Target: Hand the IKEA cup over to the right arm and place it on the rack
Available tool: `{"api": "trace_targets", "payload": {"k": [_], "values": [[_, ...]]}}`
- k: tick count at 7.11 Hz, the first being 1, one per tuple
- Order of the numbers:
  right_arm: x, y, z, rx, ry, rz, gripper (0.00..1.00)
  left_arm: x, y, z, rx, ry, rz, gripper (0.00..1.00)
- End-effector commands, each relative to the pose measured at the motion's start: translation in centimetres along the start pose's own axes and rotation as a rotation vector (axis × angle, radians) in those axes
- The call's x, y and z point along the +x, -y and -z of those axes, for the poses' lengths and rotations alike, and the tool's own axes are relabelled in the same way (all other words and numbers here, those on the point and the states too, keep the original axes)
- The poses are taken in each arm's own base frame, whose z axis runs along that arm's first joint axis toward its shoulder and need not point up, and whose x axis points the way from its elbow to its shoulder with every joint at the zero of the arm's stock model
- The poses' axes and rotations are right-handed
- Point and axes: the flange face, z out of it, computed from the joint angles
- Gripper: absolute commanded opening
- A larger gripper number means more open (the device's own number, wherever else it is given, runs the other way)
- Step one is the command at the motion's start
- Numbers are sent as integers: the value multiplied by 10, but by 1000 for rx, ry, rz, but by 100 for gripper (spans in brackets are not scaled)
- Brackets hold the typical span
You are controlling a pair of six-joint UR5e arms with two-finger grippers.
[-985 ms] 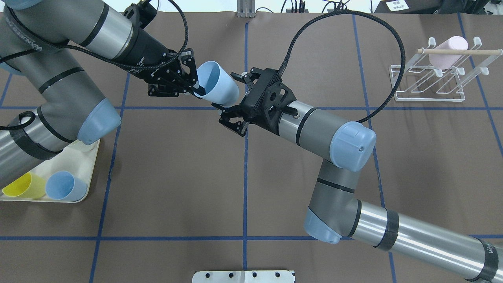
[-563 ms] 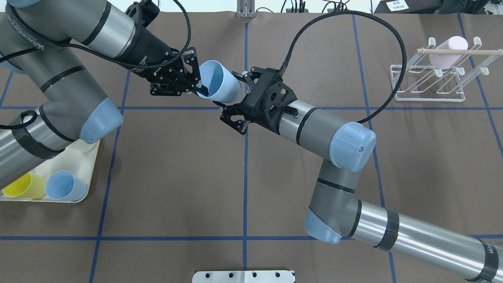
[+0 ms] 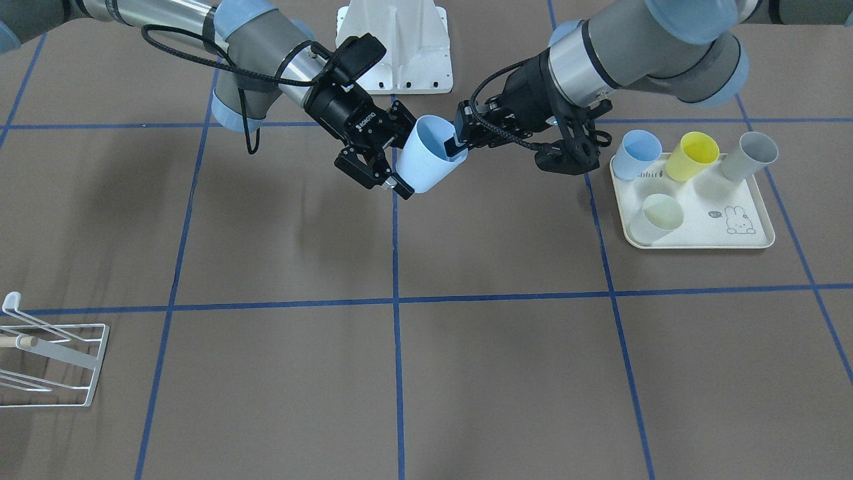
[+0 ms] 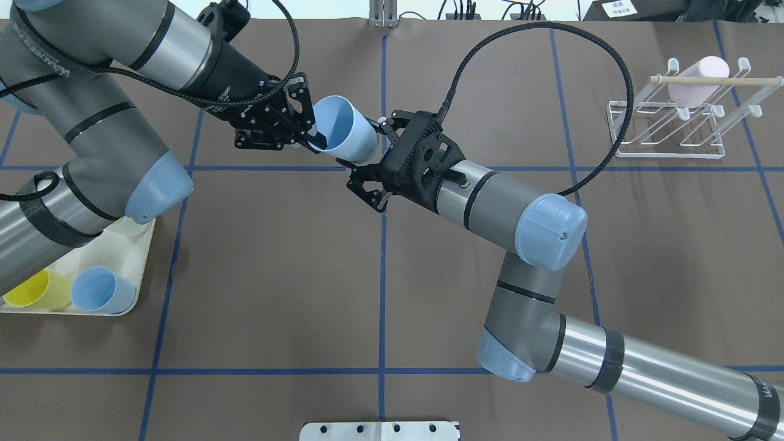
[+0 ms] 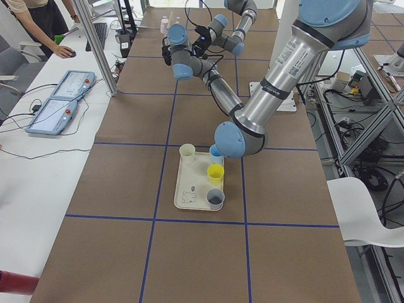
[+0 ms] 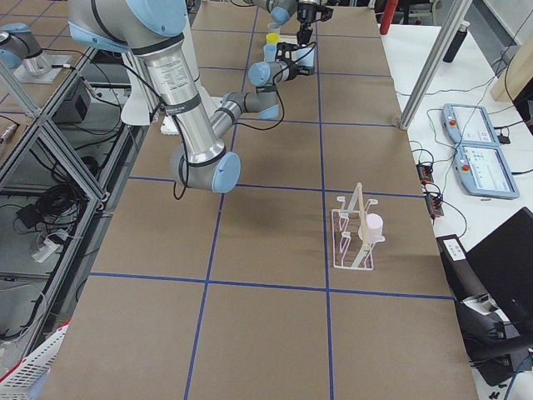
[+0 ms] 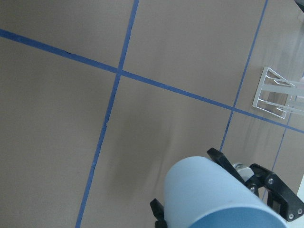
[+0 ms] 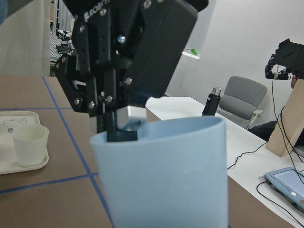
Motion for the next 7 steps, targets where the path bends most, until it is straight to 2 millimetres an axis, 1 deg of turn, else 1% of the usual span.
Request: {"api": "trace_targets", "payload": {"k": [1,2,3,4,5,6,7], "values": [[-1,-1,1,-1,2,0,50,9,-1,0,1,-7,-13,100],[1,-2,1,-4,0,2,50,8,1,0,3,-6,-17,100],[1,-2,2,-2,0,1,50,9,3,6,12,-10,-23,100],[10,-5,4,-16,-14,-1,47,6,12,21,39,-13,-72,100],[31,-24,9,-84,-51,8,37,-7,25,32,68,0,-83,100],[51,-20,11,-168,-93,28,33,-23,41,48,103,13,-106,100],[69,-1,17,-261,-140,48,30,-44,61,78,173,24,-103,100]]}}
